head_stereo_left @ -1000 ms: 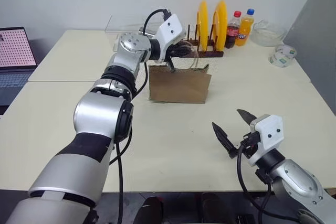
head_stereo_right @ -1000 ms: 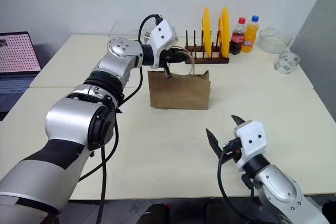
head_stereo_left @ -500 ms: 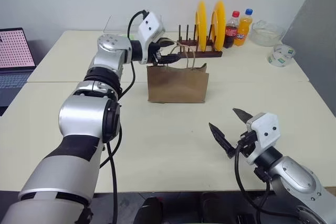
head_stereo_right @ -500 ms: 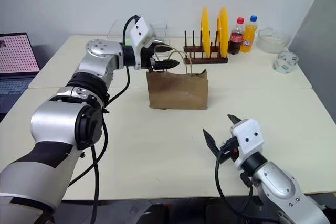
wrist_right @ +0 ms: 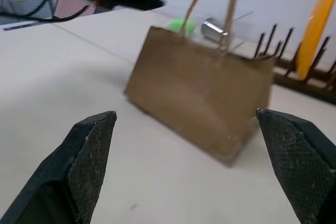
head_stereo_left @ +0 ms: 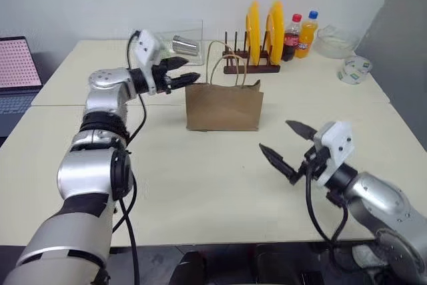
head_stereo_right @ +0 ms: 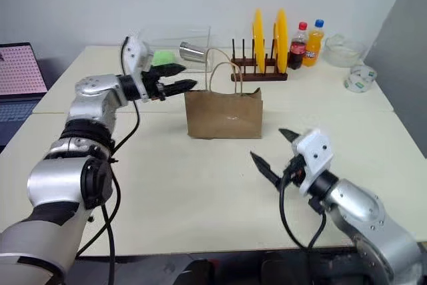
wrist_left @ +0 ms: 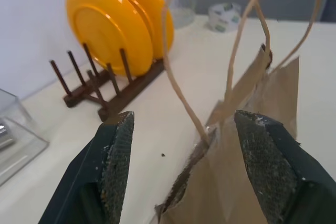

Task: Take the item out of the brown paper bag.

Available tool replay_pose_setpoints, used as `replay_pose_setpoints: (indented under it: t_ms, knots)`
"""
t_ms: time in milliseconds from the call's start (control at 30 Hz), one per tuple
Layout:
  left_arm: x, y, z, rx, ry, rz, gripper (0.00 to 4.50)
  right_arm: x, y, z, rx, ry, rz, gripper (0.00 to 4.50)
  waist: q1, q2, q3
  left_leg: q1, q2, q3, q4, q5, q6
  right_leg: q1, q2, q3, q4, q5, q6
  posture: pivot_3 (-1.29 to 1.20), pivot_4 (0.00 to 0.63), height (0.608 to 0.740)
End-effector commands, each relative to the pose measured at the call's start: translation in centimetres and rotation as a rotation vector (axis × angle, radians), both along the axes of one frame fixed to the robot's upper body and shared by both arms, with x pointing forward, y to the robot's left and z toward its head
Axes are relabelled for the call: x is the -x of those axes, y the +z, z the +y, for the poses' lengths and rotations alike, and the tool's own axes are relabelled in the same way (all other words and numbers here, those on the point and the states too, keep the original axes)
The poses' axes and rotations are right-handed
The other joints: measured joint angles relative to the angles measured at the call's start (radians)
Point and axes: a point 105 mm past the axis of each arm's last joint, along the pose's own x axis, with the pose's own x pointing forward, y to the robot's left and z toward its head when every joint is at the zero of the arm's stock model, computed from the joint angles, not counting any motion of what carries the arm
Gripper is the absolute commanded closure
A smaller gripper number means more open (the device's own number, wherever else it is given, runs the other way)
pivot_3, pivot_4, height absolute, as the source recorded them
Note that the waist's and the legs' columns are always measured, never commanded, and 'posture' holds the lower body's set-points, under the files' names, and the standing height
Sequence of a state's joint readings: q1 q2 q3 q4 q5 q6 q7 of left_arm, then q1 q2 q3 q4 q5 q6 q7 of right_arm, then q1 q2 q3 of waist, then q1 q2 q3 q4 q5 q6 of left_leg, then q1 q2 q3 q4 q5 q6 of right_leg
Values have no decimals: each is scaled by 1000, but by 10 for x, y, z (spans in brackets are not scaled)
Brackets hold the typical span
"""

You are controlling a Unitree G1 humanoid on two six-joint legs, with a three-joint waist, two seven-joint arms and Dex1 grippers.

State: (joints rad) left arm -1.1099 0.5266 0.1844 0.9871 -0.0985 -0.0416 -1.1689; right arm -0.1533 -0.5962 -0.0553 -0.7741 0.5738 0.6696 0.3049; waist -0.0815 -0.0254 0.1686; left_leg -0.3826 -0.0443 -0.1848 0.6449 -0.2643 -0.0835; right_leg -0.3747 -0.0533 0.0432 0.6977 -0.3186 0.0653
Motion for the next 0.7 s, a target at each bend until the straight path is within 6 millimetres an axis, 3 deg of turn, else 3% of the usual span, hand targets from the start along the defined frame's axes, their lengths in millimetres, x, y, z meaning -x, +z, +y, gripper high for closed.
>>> replay_pose_setpoints:
  t_ms: [33,367,500,700]
  knots:
    - [27,9,7,-15,-21,-66,1325,-21,21,-8,35,-10,-75,0,-4,0,0,0,1,-1,0,0,0,0,0,-1,0,0,0,0,150,740]
    - [116,-17,-14,7,-90,92,1325,-90,59,-10,90,-58,-166,0,4,1,0,-1,3,0,0,0,0,-1,-2,0,-1,0,0,0,150,740]
    - [145,-23,-25,42,-109,148,1282,-110,71,-8,115,-50,-171,880,1,2,0,0,3,1,-1,0,0,-1,-2,2,-1,0,0,0,150,740]
    - [159,-28,-31,39,-123,178,1282,-140,76,4,185,-35,-179,3137,0,2,0,1,2,3,-1,0,0,-1,-1,2,-1,0,-1,0,150,740]
